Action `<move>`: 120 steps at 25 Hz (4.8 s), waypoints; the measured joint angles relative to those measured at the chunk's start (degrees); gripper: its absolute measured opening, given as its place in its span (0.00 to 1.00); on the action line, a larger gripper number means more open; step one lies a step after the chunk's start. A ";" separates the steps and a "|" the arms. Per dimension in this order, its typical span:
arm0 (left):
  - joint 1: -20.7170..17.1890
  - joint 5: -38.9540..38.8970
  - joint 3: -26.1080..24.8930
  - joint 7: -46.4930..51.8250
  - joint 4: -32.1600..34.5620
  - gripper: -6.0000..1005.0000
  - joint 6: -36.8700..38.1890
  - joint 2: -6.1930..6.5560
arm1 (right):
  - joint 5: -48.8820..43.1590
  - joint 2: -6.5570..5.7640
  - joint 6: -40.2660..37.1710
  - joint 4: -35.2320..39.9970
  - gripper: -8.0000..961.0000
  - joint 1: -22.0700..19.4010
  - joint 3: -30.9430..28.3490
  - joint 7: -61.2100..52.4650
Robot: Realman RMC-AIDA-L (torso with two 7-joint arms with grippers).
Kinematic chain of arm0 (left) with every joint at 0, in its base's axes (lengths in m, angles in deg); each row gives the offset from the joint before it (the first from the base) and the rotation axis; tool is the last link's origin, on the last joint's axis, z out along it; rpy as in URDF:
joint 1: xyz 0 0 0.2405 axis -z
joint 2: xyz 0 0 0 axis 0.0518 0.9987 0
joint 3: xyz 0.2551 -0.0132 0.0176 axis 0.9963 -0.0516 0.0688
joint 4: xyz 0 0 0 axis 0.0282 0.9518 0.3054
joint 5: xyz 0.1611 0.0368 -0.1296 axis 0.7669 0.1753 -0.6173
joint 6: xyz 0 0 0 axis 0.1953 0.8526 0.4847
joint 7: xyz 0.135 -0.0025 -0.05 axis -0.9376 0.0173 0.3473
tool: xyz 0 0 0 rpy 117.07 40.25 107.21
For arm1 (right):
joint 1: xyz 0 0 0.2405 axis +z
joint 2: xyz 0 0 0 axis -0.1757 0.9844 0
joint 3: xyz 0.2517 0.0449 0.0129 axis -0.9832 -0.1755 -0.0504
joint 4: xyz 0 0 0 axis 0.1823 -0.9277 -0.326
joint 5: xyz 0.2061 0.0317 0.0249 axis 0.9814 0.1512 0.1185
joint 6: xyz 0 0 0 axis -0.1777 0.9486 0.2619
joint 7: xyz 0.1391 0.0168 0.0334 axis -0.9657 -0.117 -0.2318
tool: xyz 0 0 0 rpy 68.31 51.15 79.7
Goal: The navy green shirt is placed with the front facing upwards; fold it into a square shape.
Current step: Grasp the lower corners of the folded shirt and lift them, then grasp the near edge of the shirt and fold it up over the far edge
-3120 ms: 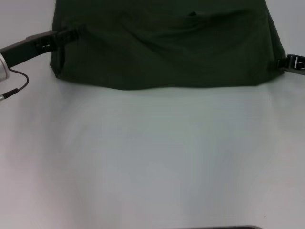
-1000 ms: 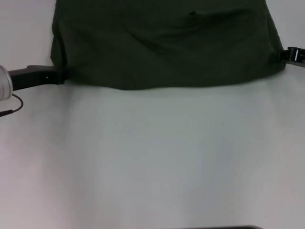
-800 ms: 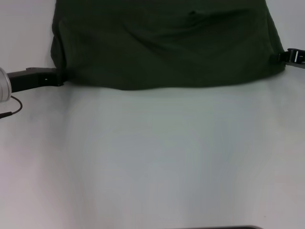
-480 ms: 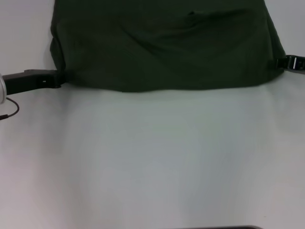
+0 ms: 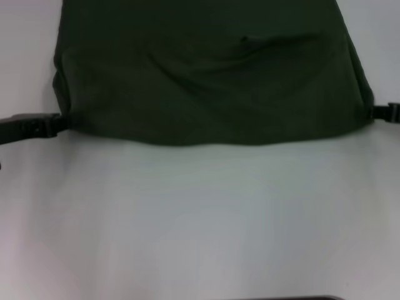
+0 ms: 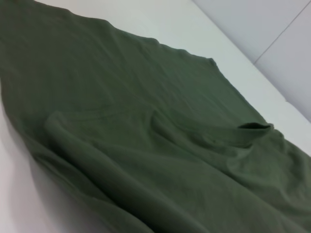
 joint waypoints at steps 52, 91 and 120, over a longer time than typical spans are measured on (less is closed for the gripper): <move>-9.92 7.48 -1.27 -4.47 -0.55 0.06 26.15 3.47 | -1.33 1.09 -21.61 0.16 0.04 -16.32 -7.59 12.18; -6.30 12.88 -3.57 -5.86 1.71 0.06 22.29 4.24 | -3.79 0.22 -21.37 -0.37 0.04 -15.15 -14.20 11.85; 12.60 8.22 -11.62 0.01 5.22 0.06 3.31 2.10 | -3.95 -1.25 -8.68 -0.54 0.04 7.11 -11.27 1.08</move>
